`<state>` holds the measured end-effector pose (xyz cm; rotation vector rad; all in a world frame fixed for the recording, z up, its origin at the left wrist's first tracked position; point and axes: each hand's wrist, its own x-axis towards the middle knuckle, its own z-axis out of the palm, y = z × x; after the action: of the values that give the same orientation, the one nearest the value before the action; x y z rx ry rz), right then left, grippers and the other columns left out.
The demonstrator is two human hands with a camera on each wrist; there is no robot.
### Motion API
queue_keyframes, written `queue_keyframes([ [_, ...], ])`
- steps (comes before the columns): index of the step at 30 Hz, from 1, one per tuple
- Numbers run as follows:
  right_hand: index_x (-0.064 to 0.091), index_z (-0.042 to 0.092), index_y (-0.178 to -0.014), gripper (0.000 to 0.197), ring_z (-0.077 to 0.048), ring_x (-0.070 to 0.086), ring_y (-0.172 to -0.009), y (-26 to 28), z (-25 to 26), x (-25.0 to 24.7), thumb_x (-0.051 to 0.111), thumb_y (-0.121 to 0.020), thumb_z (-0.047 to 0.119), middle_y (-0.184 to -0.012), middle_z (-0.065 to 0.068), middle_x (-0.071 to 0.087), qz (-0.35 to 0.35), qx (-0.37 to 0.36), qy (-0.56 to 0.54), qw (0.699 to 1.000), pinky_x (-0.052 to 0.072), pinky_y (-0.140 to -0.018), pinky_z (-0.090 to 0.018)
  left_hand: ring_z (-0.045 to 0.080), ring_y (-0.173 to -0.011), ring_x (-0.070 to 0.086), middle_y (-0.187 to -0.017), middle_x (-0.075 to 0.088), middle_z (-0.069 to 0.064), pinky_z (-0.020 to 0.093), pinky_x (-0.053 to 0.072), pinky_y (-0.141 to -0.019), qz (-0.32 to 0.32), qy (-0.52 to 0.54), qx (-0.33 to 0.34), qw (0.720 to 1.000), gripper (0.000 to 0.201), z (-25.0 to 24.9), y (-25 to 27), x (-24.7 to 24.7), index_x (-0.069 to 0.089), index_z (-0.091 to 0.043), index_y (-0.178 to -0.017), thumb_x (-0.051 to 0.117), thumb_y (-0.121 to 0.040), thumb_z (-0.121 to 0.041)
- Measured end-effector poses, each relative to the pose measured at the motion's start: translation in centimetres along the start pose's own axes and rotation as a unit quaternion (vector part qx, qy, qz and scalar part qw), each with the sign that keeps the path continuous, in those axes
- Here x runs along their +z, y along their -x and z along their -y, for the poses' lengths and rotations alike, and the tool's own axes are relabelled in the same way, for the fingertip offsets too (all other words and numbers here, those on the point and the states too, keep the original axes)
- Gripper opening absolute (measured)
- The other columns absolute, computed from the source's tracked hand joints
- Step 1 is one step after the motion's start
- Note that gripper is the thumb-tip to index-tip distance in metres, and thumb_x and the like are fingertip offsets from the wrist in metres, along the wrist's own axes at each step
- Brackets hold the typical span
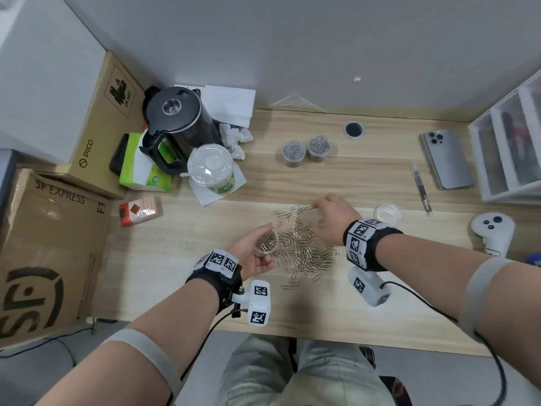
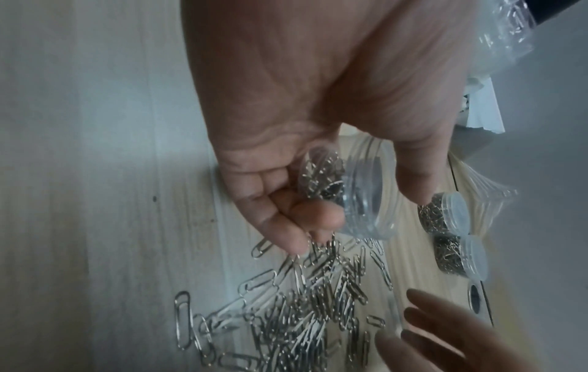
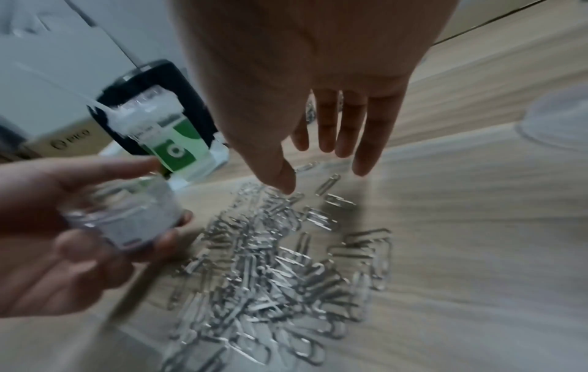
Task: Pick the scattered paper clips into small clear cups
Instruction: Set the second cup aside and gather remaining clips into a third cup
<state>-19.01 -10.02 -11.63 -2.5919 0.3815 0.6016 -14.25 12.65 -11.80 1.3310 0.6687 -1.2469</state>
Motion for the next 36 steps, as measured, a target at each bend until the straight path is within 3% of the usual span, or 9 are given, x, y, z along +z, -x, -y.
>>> queue_keyframes([
  [5, 0.041, 0.024, -0.139, 0.073, -0.024, 0.038, -0.121, -0.9, 0.3, 1.9, 0.066, -0.073, 0.041, -0.129, -0.003, 0.042, -0.005, -0.022, 0.002, 1.0, 0.042, -0.101, -0.039, 0.016, -0.053, 0.053, -0.118, 0.072, 0.019, 0.034, 0.059, -0.066, -0.002, 0.019, 0.003, 1.0, 0.043, 0.2, 0.5, -1.8, 0.055, -0.018, -0.118, 0.072, -0.088, -0.043],
  [9, 0.05, 0.018, -0.128, 0.06, -0.023, 0.038, -0.121, -1.6, 2.5, 3.2, 0.063, -0.079, 0.05, -0.125, -0.002, 0.044, -0.025, -0.077, 0.006, 0.997, 0.042, -0.099, -0.039, 0.019, -0.059, 0.058, -0.092, 0.07, 0.013, 0.037, 0.058, -0.075, -0.021, 0.0, 0.008, 1.0, 0.041, 0.9, 0.5, -2.8, 0.061, -0.011, -0.11, 0.071, -0.088, -0.044],
  [12, 0.057, 0.02, -0.117, 0.047, -0.022, 0.042, -0.113, -1.2, 3.4, 4.1, 0.064, -0.078, 0.045, -0.117, -0.001, 0.047, 0.006, -0.116, 0.022, 0.993, 0.044, -0.094, -0.038, 0.02, -0.061, 0.056, -0.087, 0.068, 0.011, 0.037, 0.055, -0.078, -0.028, 0.005, 0.006, 1.0, 0.029, 1.2, 0.8, -2.8, 0.063, -0.013, -0.094, 0.069, -0.09, -0.042],
  [15, 0.058, 0.02, -0.111, 0.041, -0.022, 0.044, -0.107, -0.8, 3.8, 4.1, 0.062, -0.079, 0.045, -0.111, -0.001, 0.05, 0.012, -0.126, 0.047, 0.991, 0.045, -0.089, -0.037, 0.02, -0.062, 0.056, -0.084, 0.068, 0.011, 0.037, 0.055, -0.08, -0.034, 0.012, 0.009, 0.999, 0.029, 1.1, 1.0, -2.8, 0.063, -0.013, -0.091, 0.069, -0.09, -0.042],
  [19, 0.052, 0.02, -0.126, 0.059, -0.023, 0.042, -0.119, -1.6, 4.7, 3.8, 0.062, -0.076, 0.05, -0.126, -0.002, 0.049, -0.04, -0.141, 0.059, 0.987, 0.041, -0.098, -0.04, 0.02, -0.06, 0.057, -0.087, 0.068, 0.012, 0.038, 0.055, -0.081, -0.044, 0.024, 0.019, 0.999, 0.03, 1.0, 1.4, -3.2, 0.062, -0.013, -0.095, 0.07, -0.09, -0.042],
  [23, 0.046, 0.019, -0.133, 0.08, -0.026, 0.035, -0.13, -2.5, 6.6, 4.3, 0.061, -0.068, 0.063, -0.138, -0.004, 0.04, -0.013, -0.15, 0.095, 0.984, 0.036, -0.104, -0.045, 0.02, -0.061, 0.057, -0.089, 0.068, 0.012, 0.038, 0.056, -0.081, -0.053, 0.025, 0.02, 0.998, 0.034, 1.4, 1.7, -4.5, 0.063, -0.012, -0.097, 0.07, -0.088, -0.044],
  [29, 0.062, 0.02, -0.11, 0.026, -0.023, 0.042, -0.113, -0.7, 7.1, 5.9, 0.059, -0.088, 0.033, -0.118, -0.001, 0.05, 0.013, -0.236, 0.147, 0.96, 0.036, -0.092, -0.038, 0.019, -0.062, 0.058, -0.087, 0.069, 0.01, 0.036, 0.056, -0.077, -0.057, 0.016, 0.027, 0.998, 0.039, 1.9, 1.9, -5.2, 0.062, -0.012, -0.106, 0.07, -0.088, -0.046],
  [33, 0.067, 0.021, -0.102, 0.019, -0.024, 0.045, -0.108, 0.1, 5.7, 5.1, 0.052, -0.089, 0.024, -0.112, 0.0, 0.054, 0.031, -0.242, 0.16, 0.957, 0.037, -0.089, -0.038, 0.02, -0.062, 0.058, -0.086, 0.068, 0.01, 0.037, 0.056, -0.08, -0.05, 0.011, 0.034, 0.998, 0.037, 1.6, 1.8, -4.6, 0.062, -0.012, -0.103, 0.07, -0.088, -0.045],
  [36, 0.065, 0.024, -0.096, 0.019, -0.023, 0.049, -0.103, 0.3, 4.8, 4.3, 0.052, -0.087, 0.035, -0.106, 0.001, 0.055, 0.009, -0.245, 0.153, 0.957, 0.036, -0.083, -0.036, 0.02, -0.063, 0.059, -0.087, 0.068, 0.011, 0.038, 0.056, -0.082, -0.046, 0.013, 0.04, 0.998, 0.036, 1.5, 1.8, -4.0, 0.064, -0.012, -0.099, 0.071, -0.088, -0.046],
])
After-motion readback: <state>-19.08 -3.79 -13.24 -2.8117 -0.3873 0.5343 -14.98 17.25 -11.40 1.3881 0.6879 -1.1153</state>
